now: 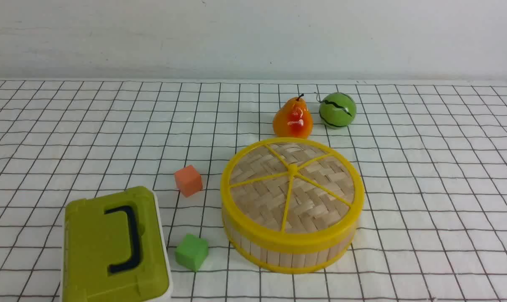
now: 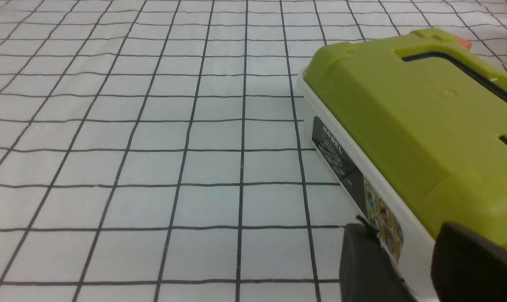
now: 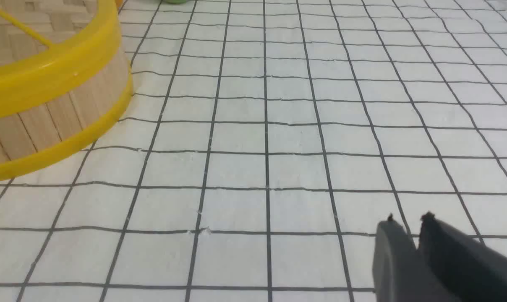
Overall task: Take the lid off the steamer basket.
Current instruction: Use the right arm to lift the lid of the steamer
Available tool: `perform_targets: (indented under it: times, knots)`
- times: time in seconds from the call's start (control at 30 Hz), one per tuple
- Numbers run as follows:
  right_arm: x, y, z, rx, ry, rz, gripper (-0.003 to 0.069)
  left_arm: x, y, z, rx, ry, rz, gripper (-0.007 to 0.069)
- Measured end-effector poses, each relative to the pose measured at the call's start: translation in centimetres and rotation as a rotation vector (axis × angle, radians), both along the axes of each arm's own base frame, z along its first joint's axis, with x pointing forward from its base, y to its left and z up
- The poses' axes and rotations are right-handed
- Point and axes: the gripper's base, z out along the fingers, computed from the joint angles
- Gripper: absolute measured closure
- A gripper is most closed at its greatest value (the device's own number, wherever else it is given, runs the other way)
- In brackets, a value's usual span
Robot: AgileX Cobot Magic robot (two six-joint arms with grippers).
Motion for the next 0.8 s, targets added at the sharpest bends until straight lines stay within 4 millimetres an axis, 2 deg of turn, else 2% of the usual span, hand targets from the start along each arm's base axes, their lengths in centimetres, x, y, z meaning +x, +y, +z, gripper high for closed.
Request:
perform_targets:
  times: [0.8]
  knots:
    - [0.0, 0.0, 0.0, 0.0, 0.0, 0.0, 0.053, 0.0, 0.0, 0.0, 0.0, 0.0, 0.0, 0.0385]
